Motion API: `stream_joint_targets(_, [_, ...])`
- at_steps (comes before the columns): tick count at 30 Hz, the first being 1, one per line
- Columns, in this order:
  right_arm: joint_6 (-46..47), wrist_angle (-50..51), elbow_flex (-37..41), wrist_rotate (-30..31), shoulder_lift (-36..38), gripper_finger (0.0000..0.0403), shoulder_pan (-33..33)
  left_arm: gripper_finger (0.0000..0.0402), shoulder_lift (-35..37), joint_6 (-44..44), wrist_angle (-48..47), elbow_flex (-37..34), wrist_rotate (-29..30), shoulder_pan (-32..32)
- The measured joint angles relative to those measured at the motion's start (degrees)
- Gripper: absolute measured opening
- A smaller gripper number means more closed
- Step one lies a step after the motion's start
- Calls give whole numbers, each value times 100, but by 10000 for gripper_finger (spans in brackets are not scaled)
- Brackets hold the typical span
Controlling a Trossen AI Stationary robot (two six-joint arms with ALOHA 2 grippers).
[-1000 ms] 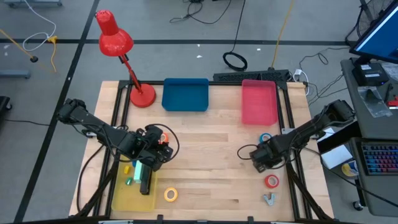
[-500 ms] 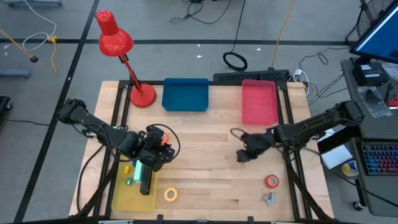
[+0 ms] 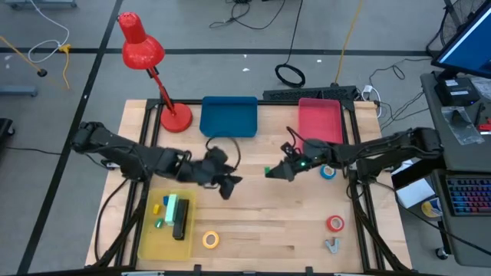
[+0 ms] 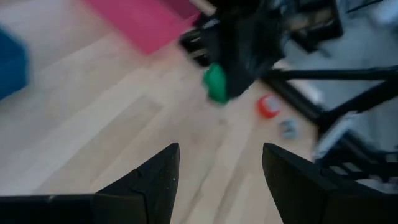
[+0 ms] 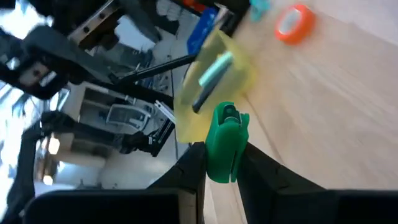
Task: Pick and place Stapler, Stapler remover, tape
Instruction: Put the green stapler into the yellow bin
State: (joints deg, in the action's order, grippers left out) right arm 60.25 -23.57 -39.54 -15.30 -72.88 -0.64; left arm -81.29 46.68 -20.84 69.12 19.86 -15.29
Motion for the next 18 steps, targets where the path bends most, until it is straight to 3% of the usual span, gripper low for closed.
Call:
stream_joint_targets(11, [-869,25,-944,-331,-464,58,-7,227,-85,-511,942,1,-1646,949])
stream_joint_targets(18, [-932,30,-1043,-436,-464,58,-7,227,-274,-635,1488,2,-2171,1123])
